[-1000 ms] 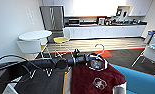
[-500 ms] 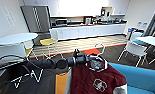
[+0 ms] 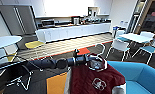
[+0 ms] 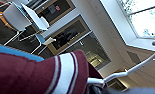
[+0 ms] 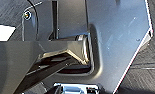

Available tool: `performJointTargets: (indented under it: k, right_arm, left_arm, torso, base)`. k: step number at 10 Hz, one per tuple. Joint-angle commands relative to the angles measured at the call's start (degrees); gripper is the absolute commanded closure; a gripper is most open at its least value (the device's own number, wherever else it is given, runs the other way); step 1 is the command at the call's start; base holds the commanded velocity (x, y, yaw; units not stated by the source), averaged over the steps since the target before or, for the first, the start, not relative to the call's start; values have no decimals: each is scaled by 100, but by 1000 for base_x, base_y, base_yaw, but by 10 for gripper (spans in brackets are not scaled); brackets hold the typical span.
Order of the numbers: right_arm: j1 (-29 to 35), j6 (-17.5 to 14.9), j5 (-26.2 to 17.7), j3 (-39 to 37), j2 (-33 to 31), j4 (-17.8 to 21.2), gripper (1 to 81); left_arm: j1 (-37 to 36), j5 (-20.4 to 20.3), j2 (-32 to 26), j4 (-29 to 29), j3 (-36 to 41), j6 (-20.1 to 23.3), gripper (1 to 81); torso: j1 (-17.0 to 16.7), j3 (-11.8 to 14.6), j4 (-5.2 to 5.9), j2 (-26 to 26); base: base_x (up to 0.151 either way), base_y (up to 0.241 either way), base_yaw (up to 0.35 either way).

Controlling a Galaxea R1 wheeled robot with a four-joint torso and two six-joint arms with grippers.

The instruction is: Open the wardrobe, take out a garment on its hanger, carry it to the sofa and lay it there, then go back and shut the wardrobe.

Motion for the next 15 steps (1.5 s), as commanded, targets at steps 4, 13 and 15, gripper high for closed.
performJointTargets:
  k: [4,13,15]
  right_arm:
    - [106,-37,-361,77,78,28,10]
    - [106,-37,-361,77,78,20,10]
    - [106,-37,-361,77,79,19,10]
  left_arm:
    - [-1051,-438,7,195,194,22,811]
    - [-1042,-429,-38,195,220,22,811]
    - [-1042,-342,-46,195,212,22,811]
  torso:
    - [5,0,0,0]
    - [5,0,0,0]
    - [5,0,0,0]
  base:
    - [0,0,-340]
    - [0,0,-335]
    - [0,0,-328]
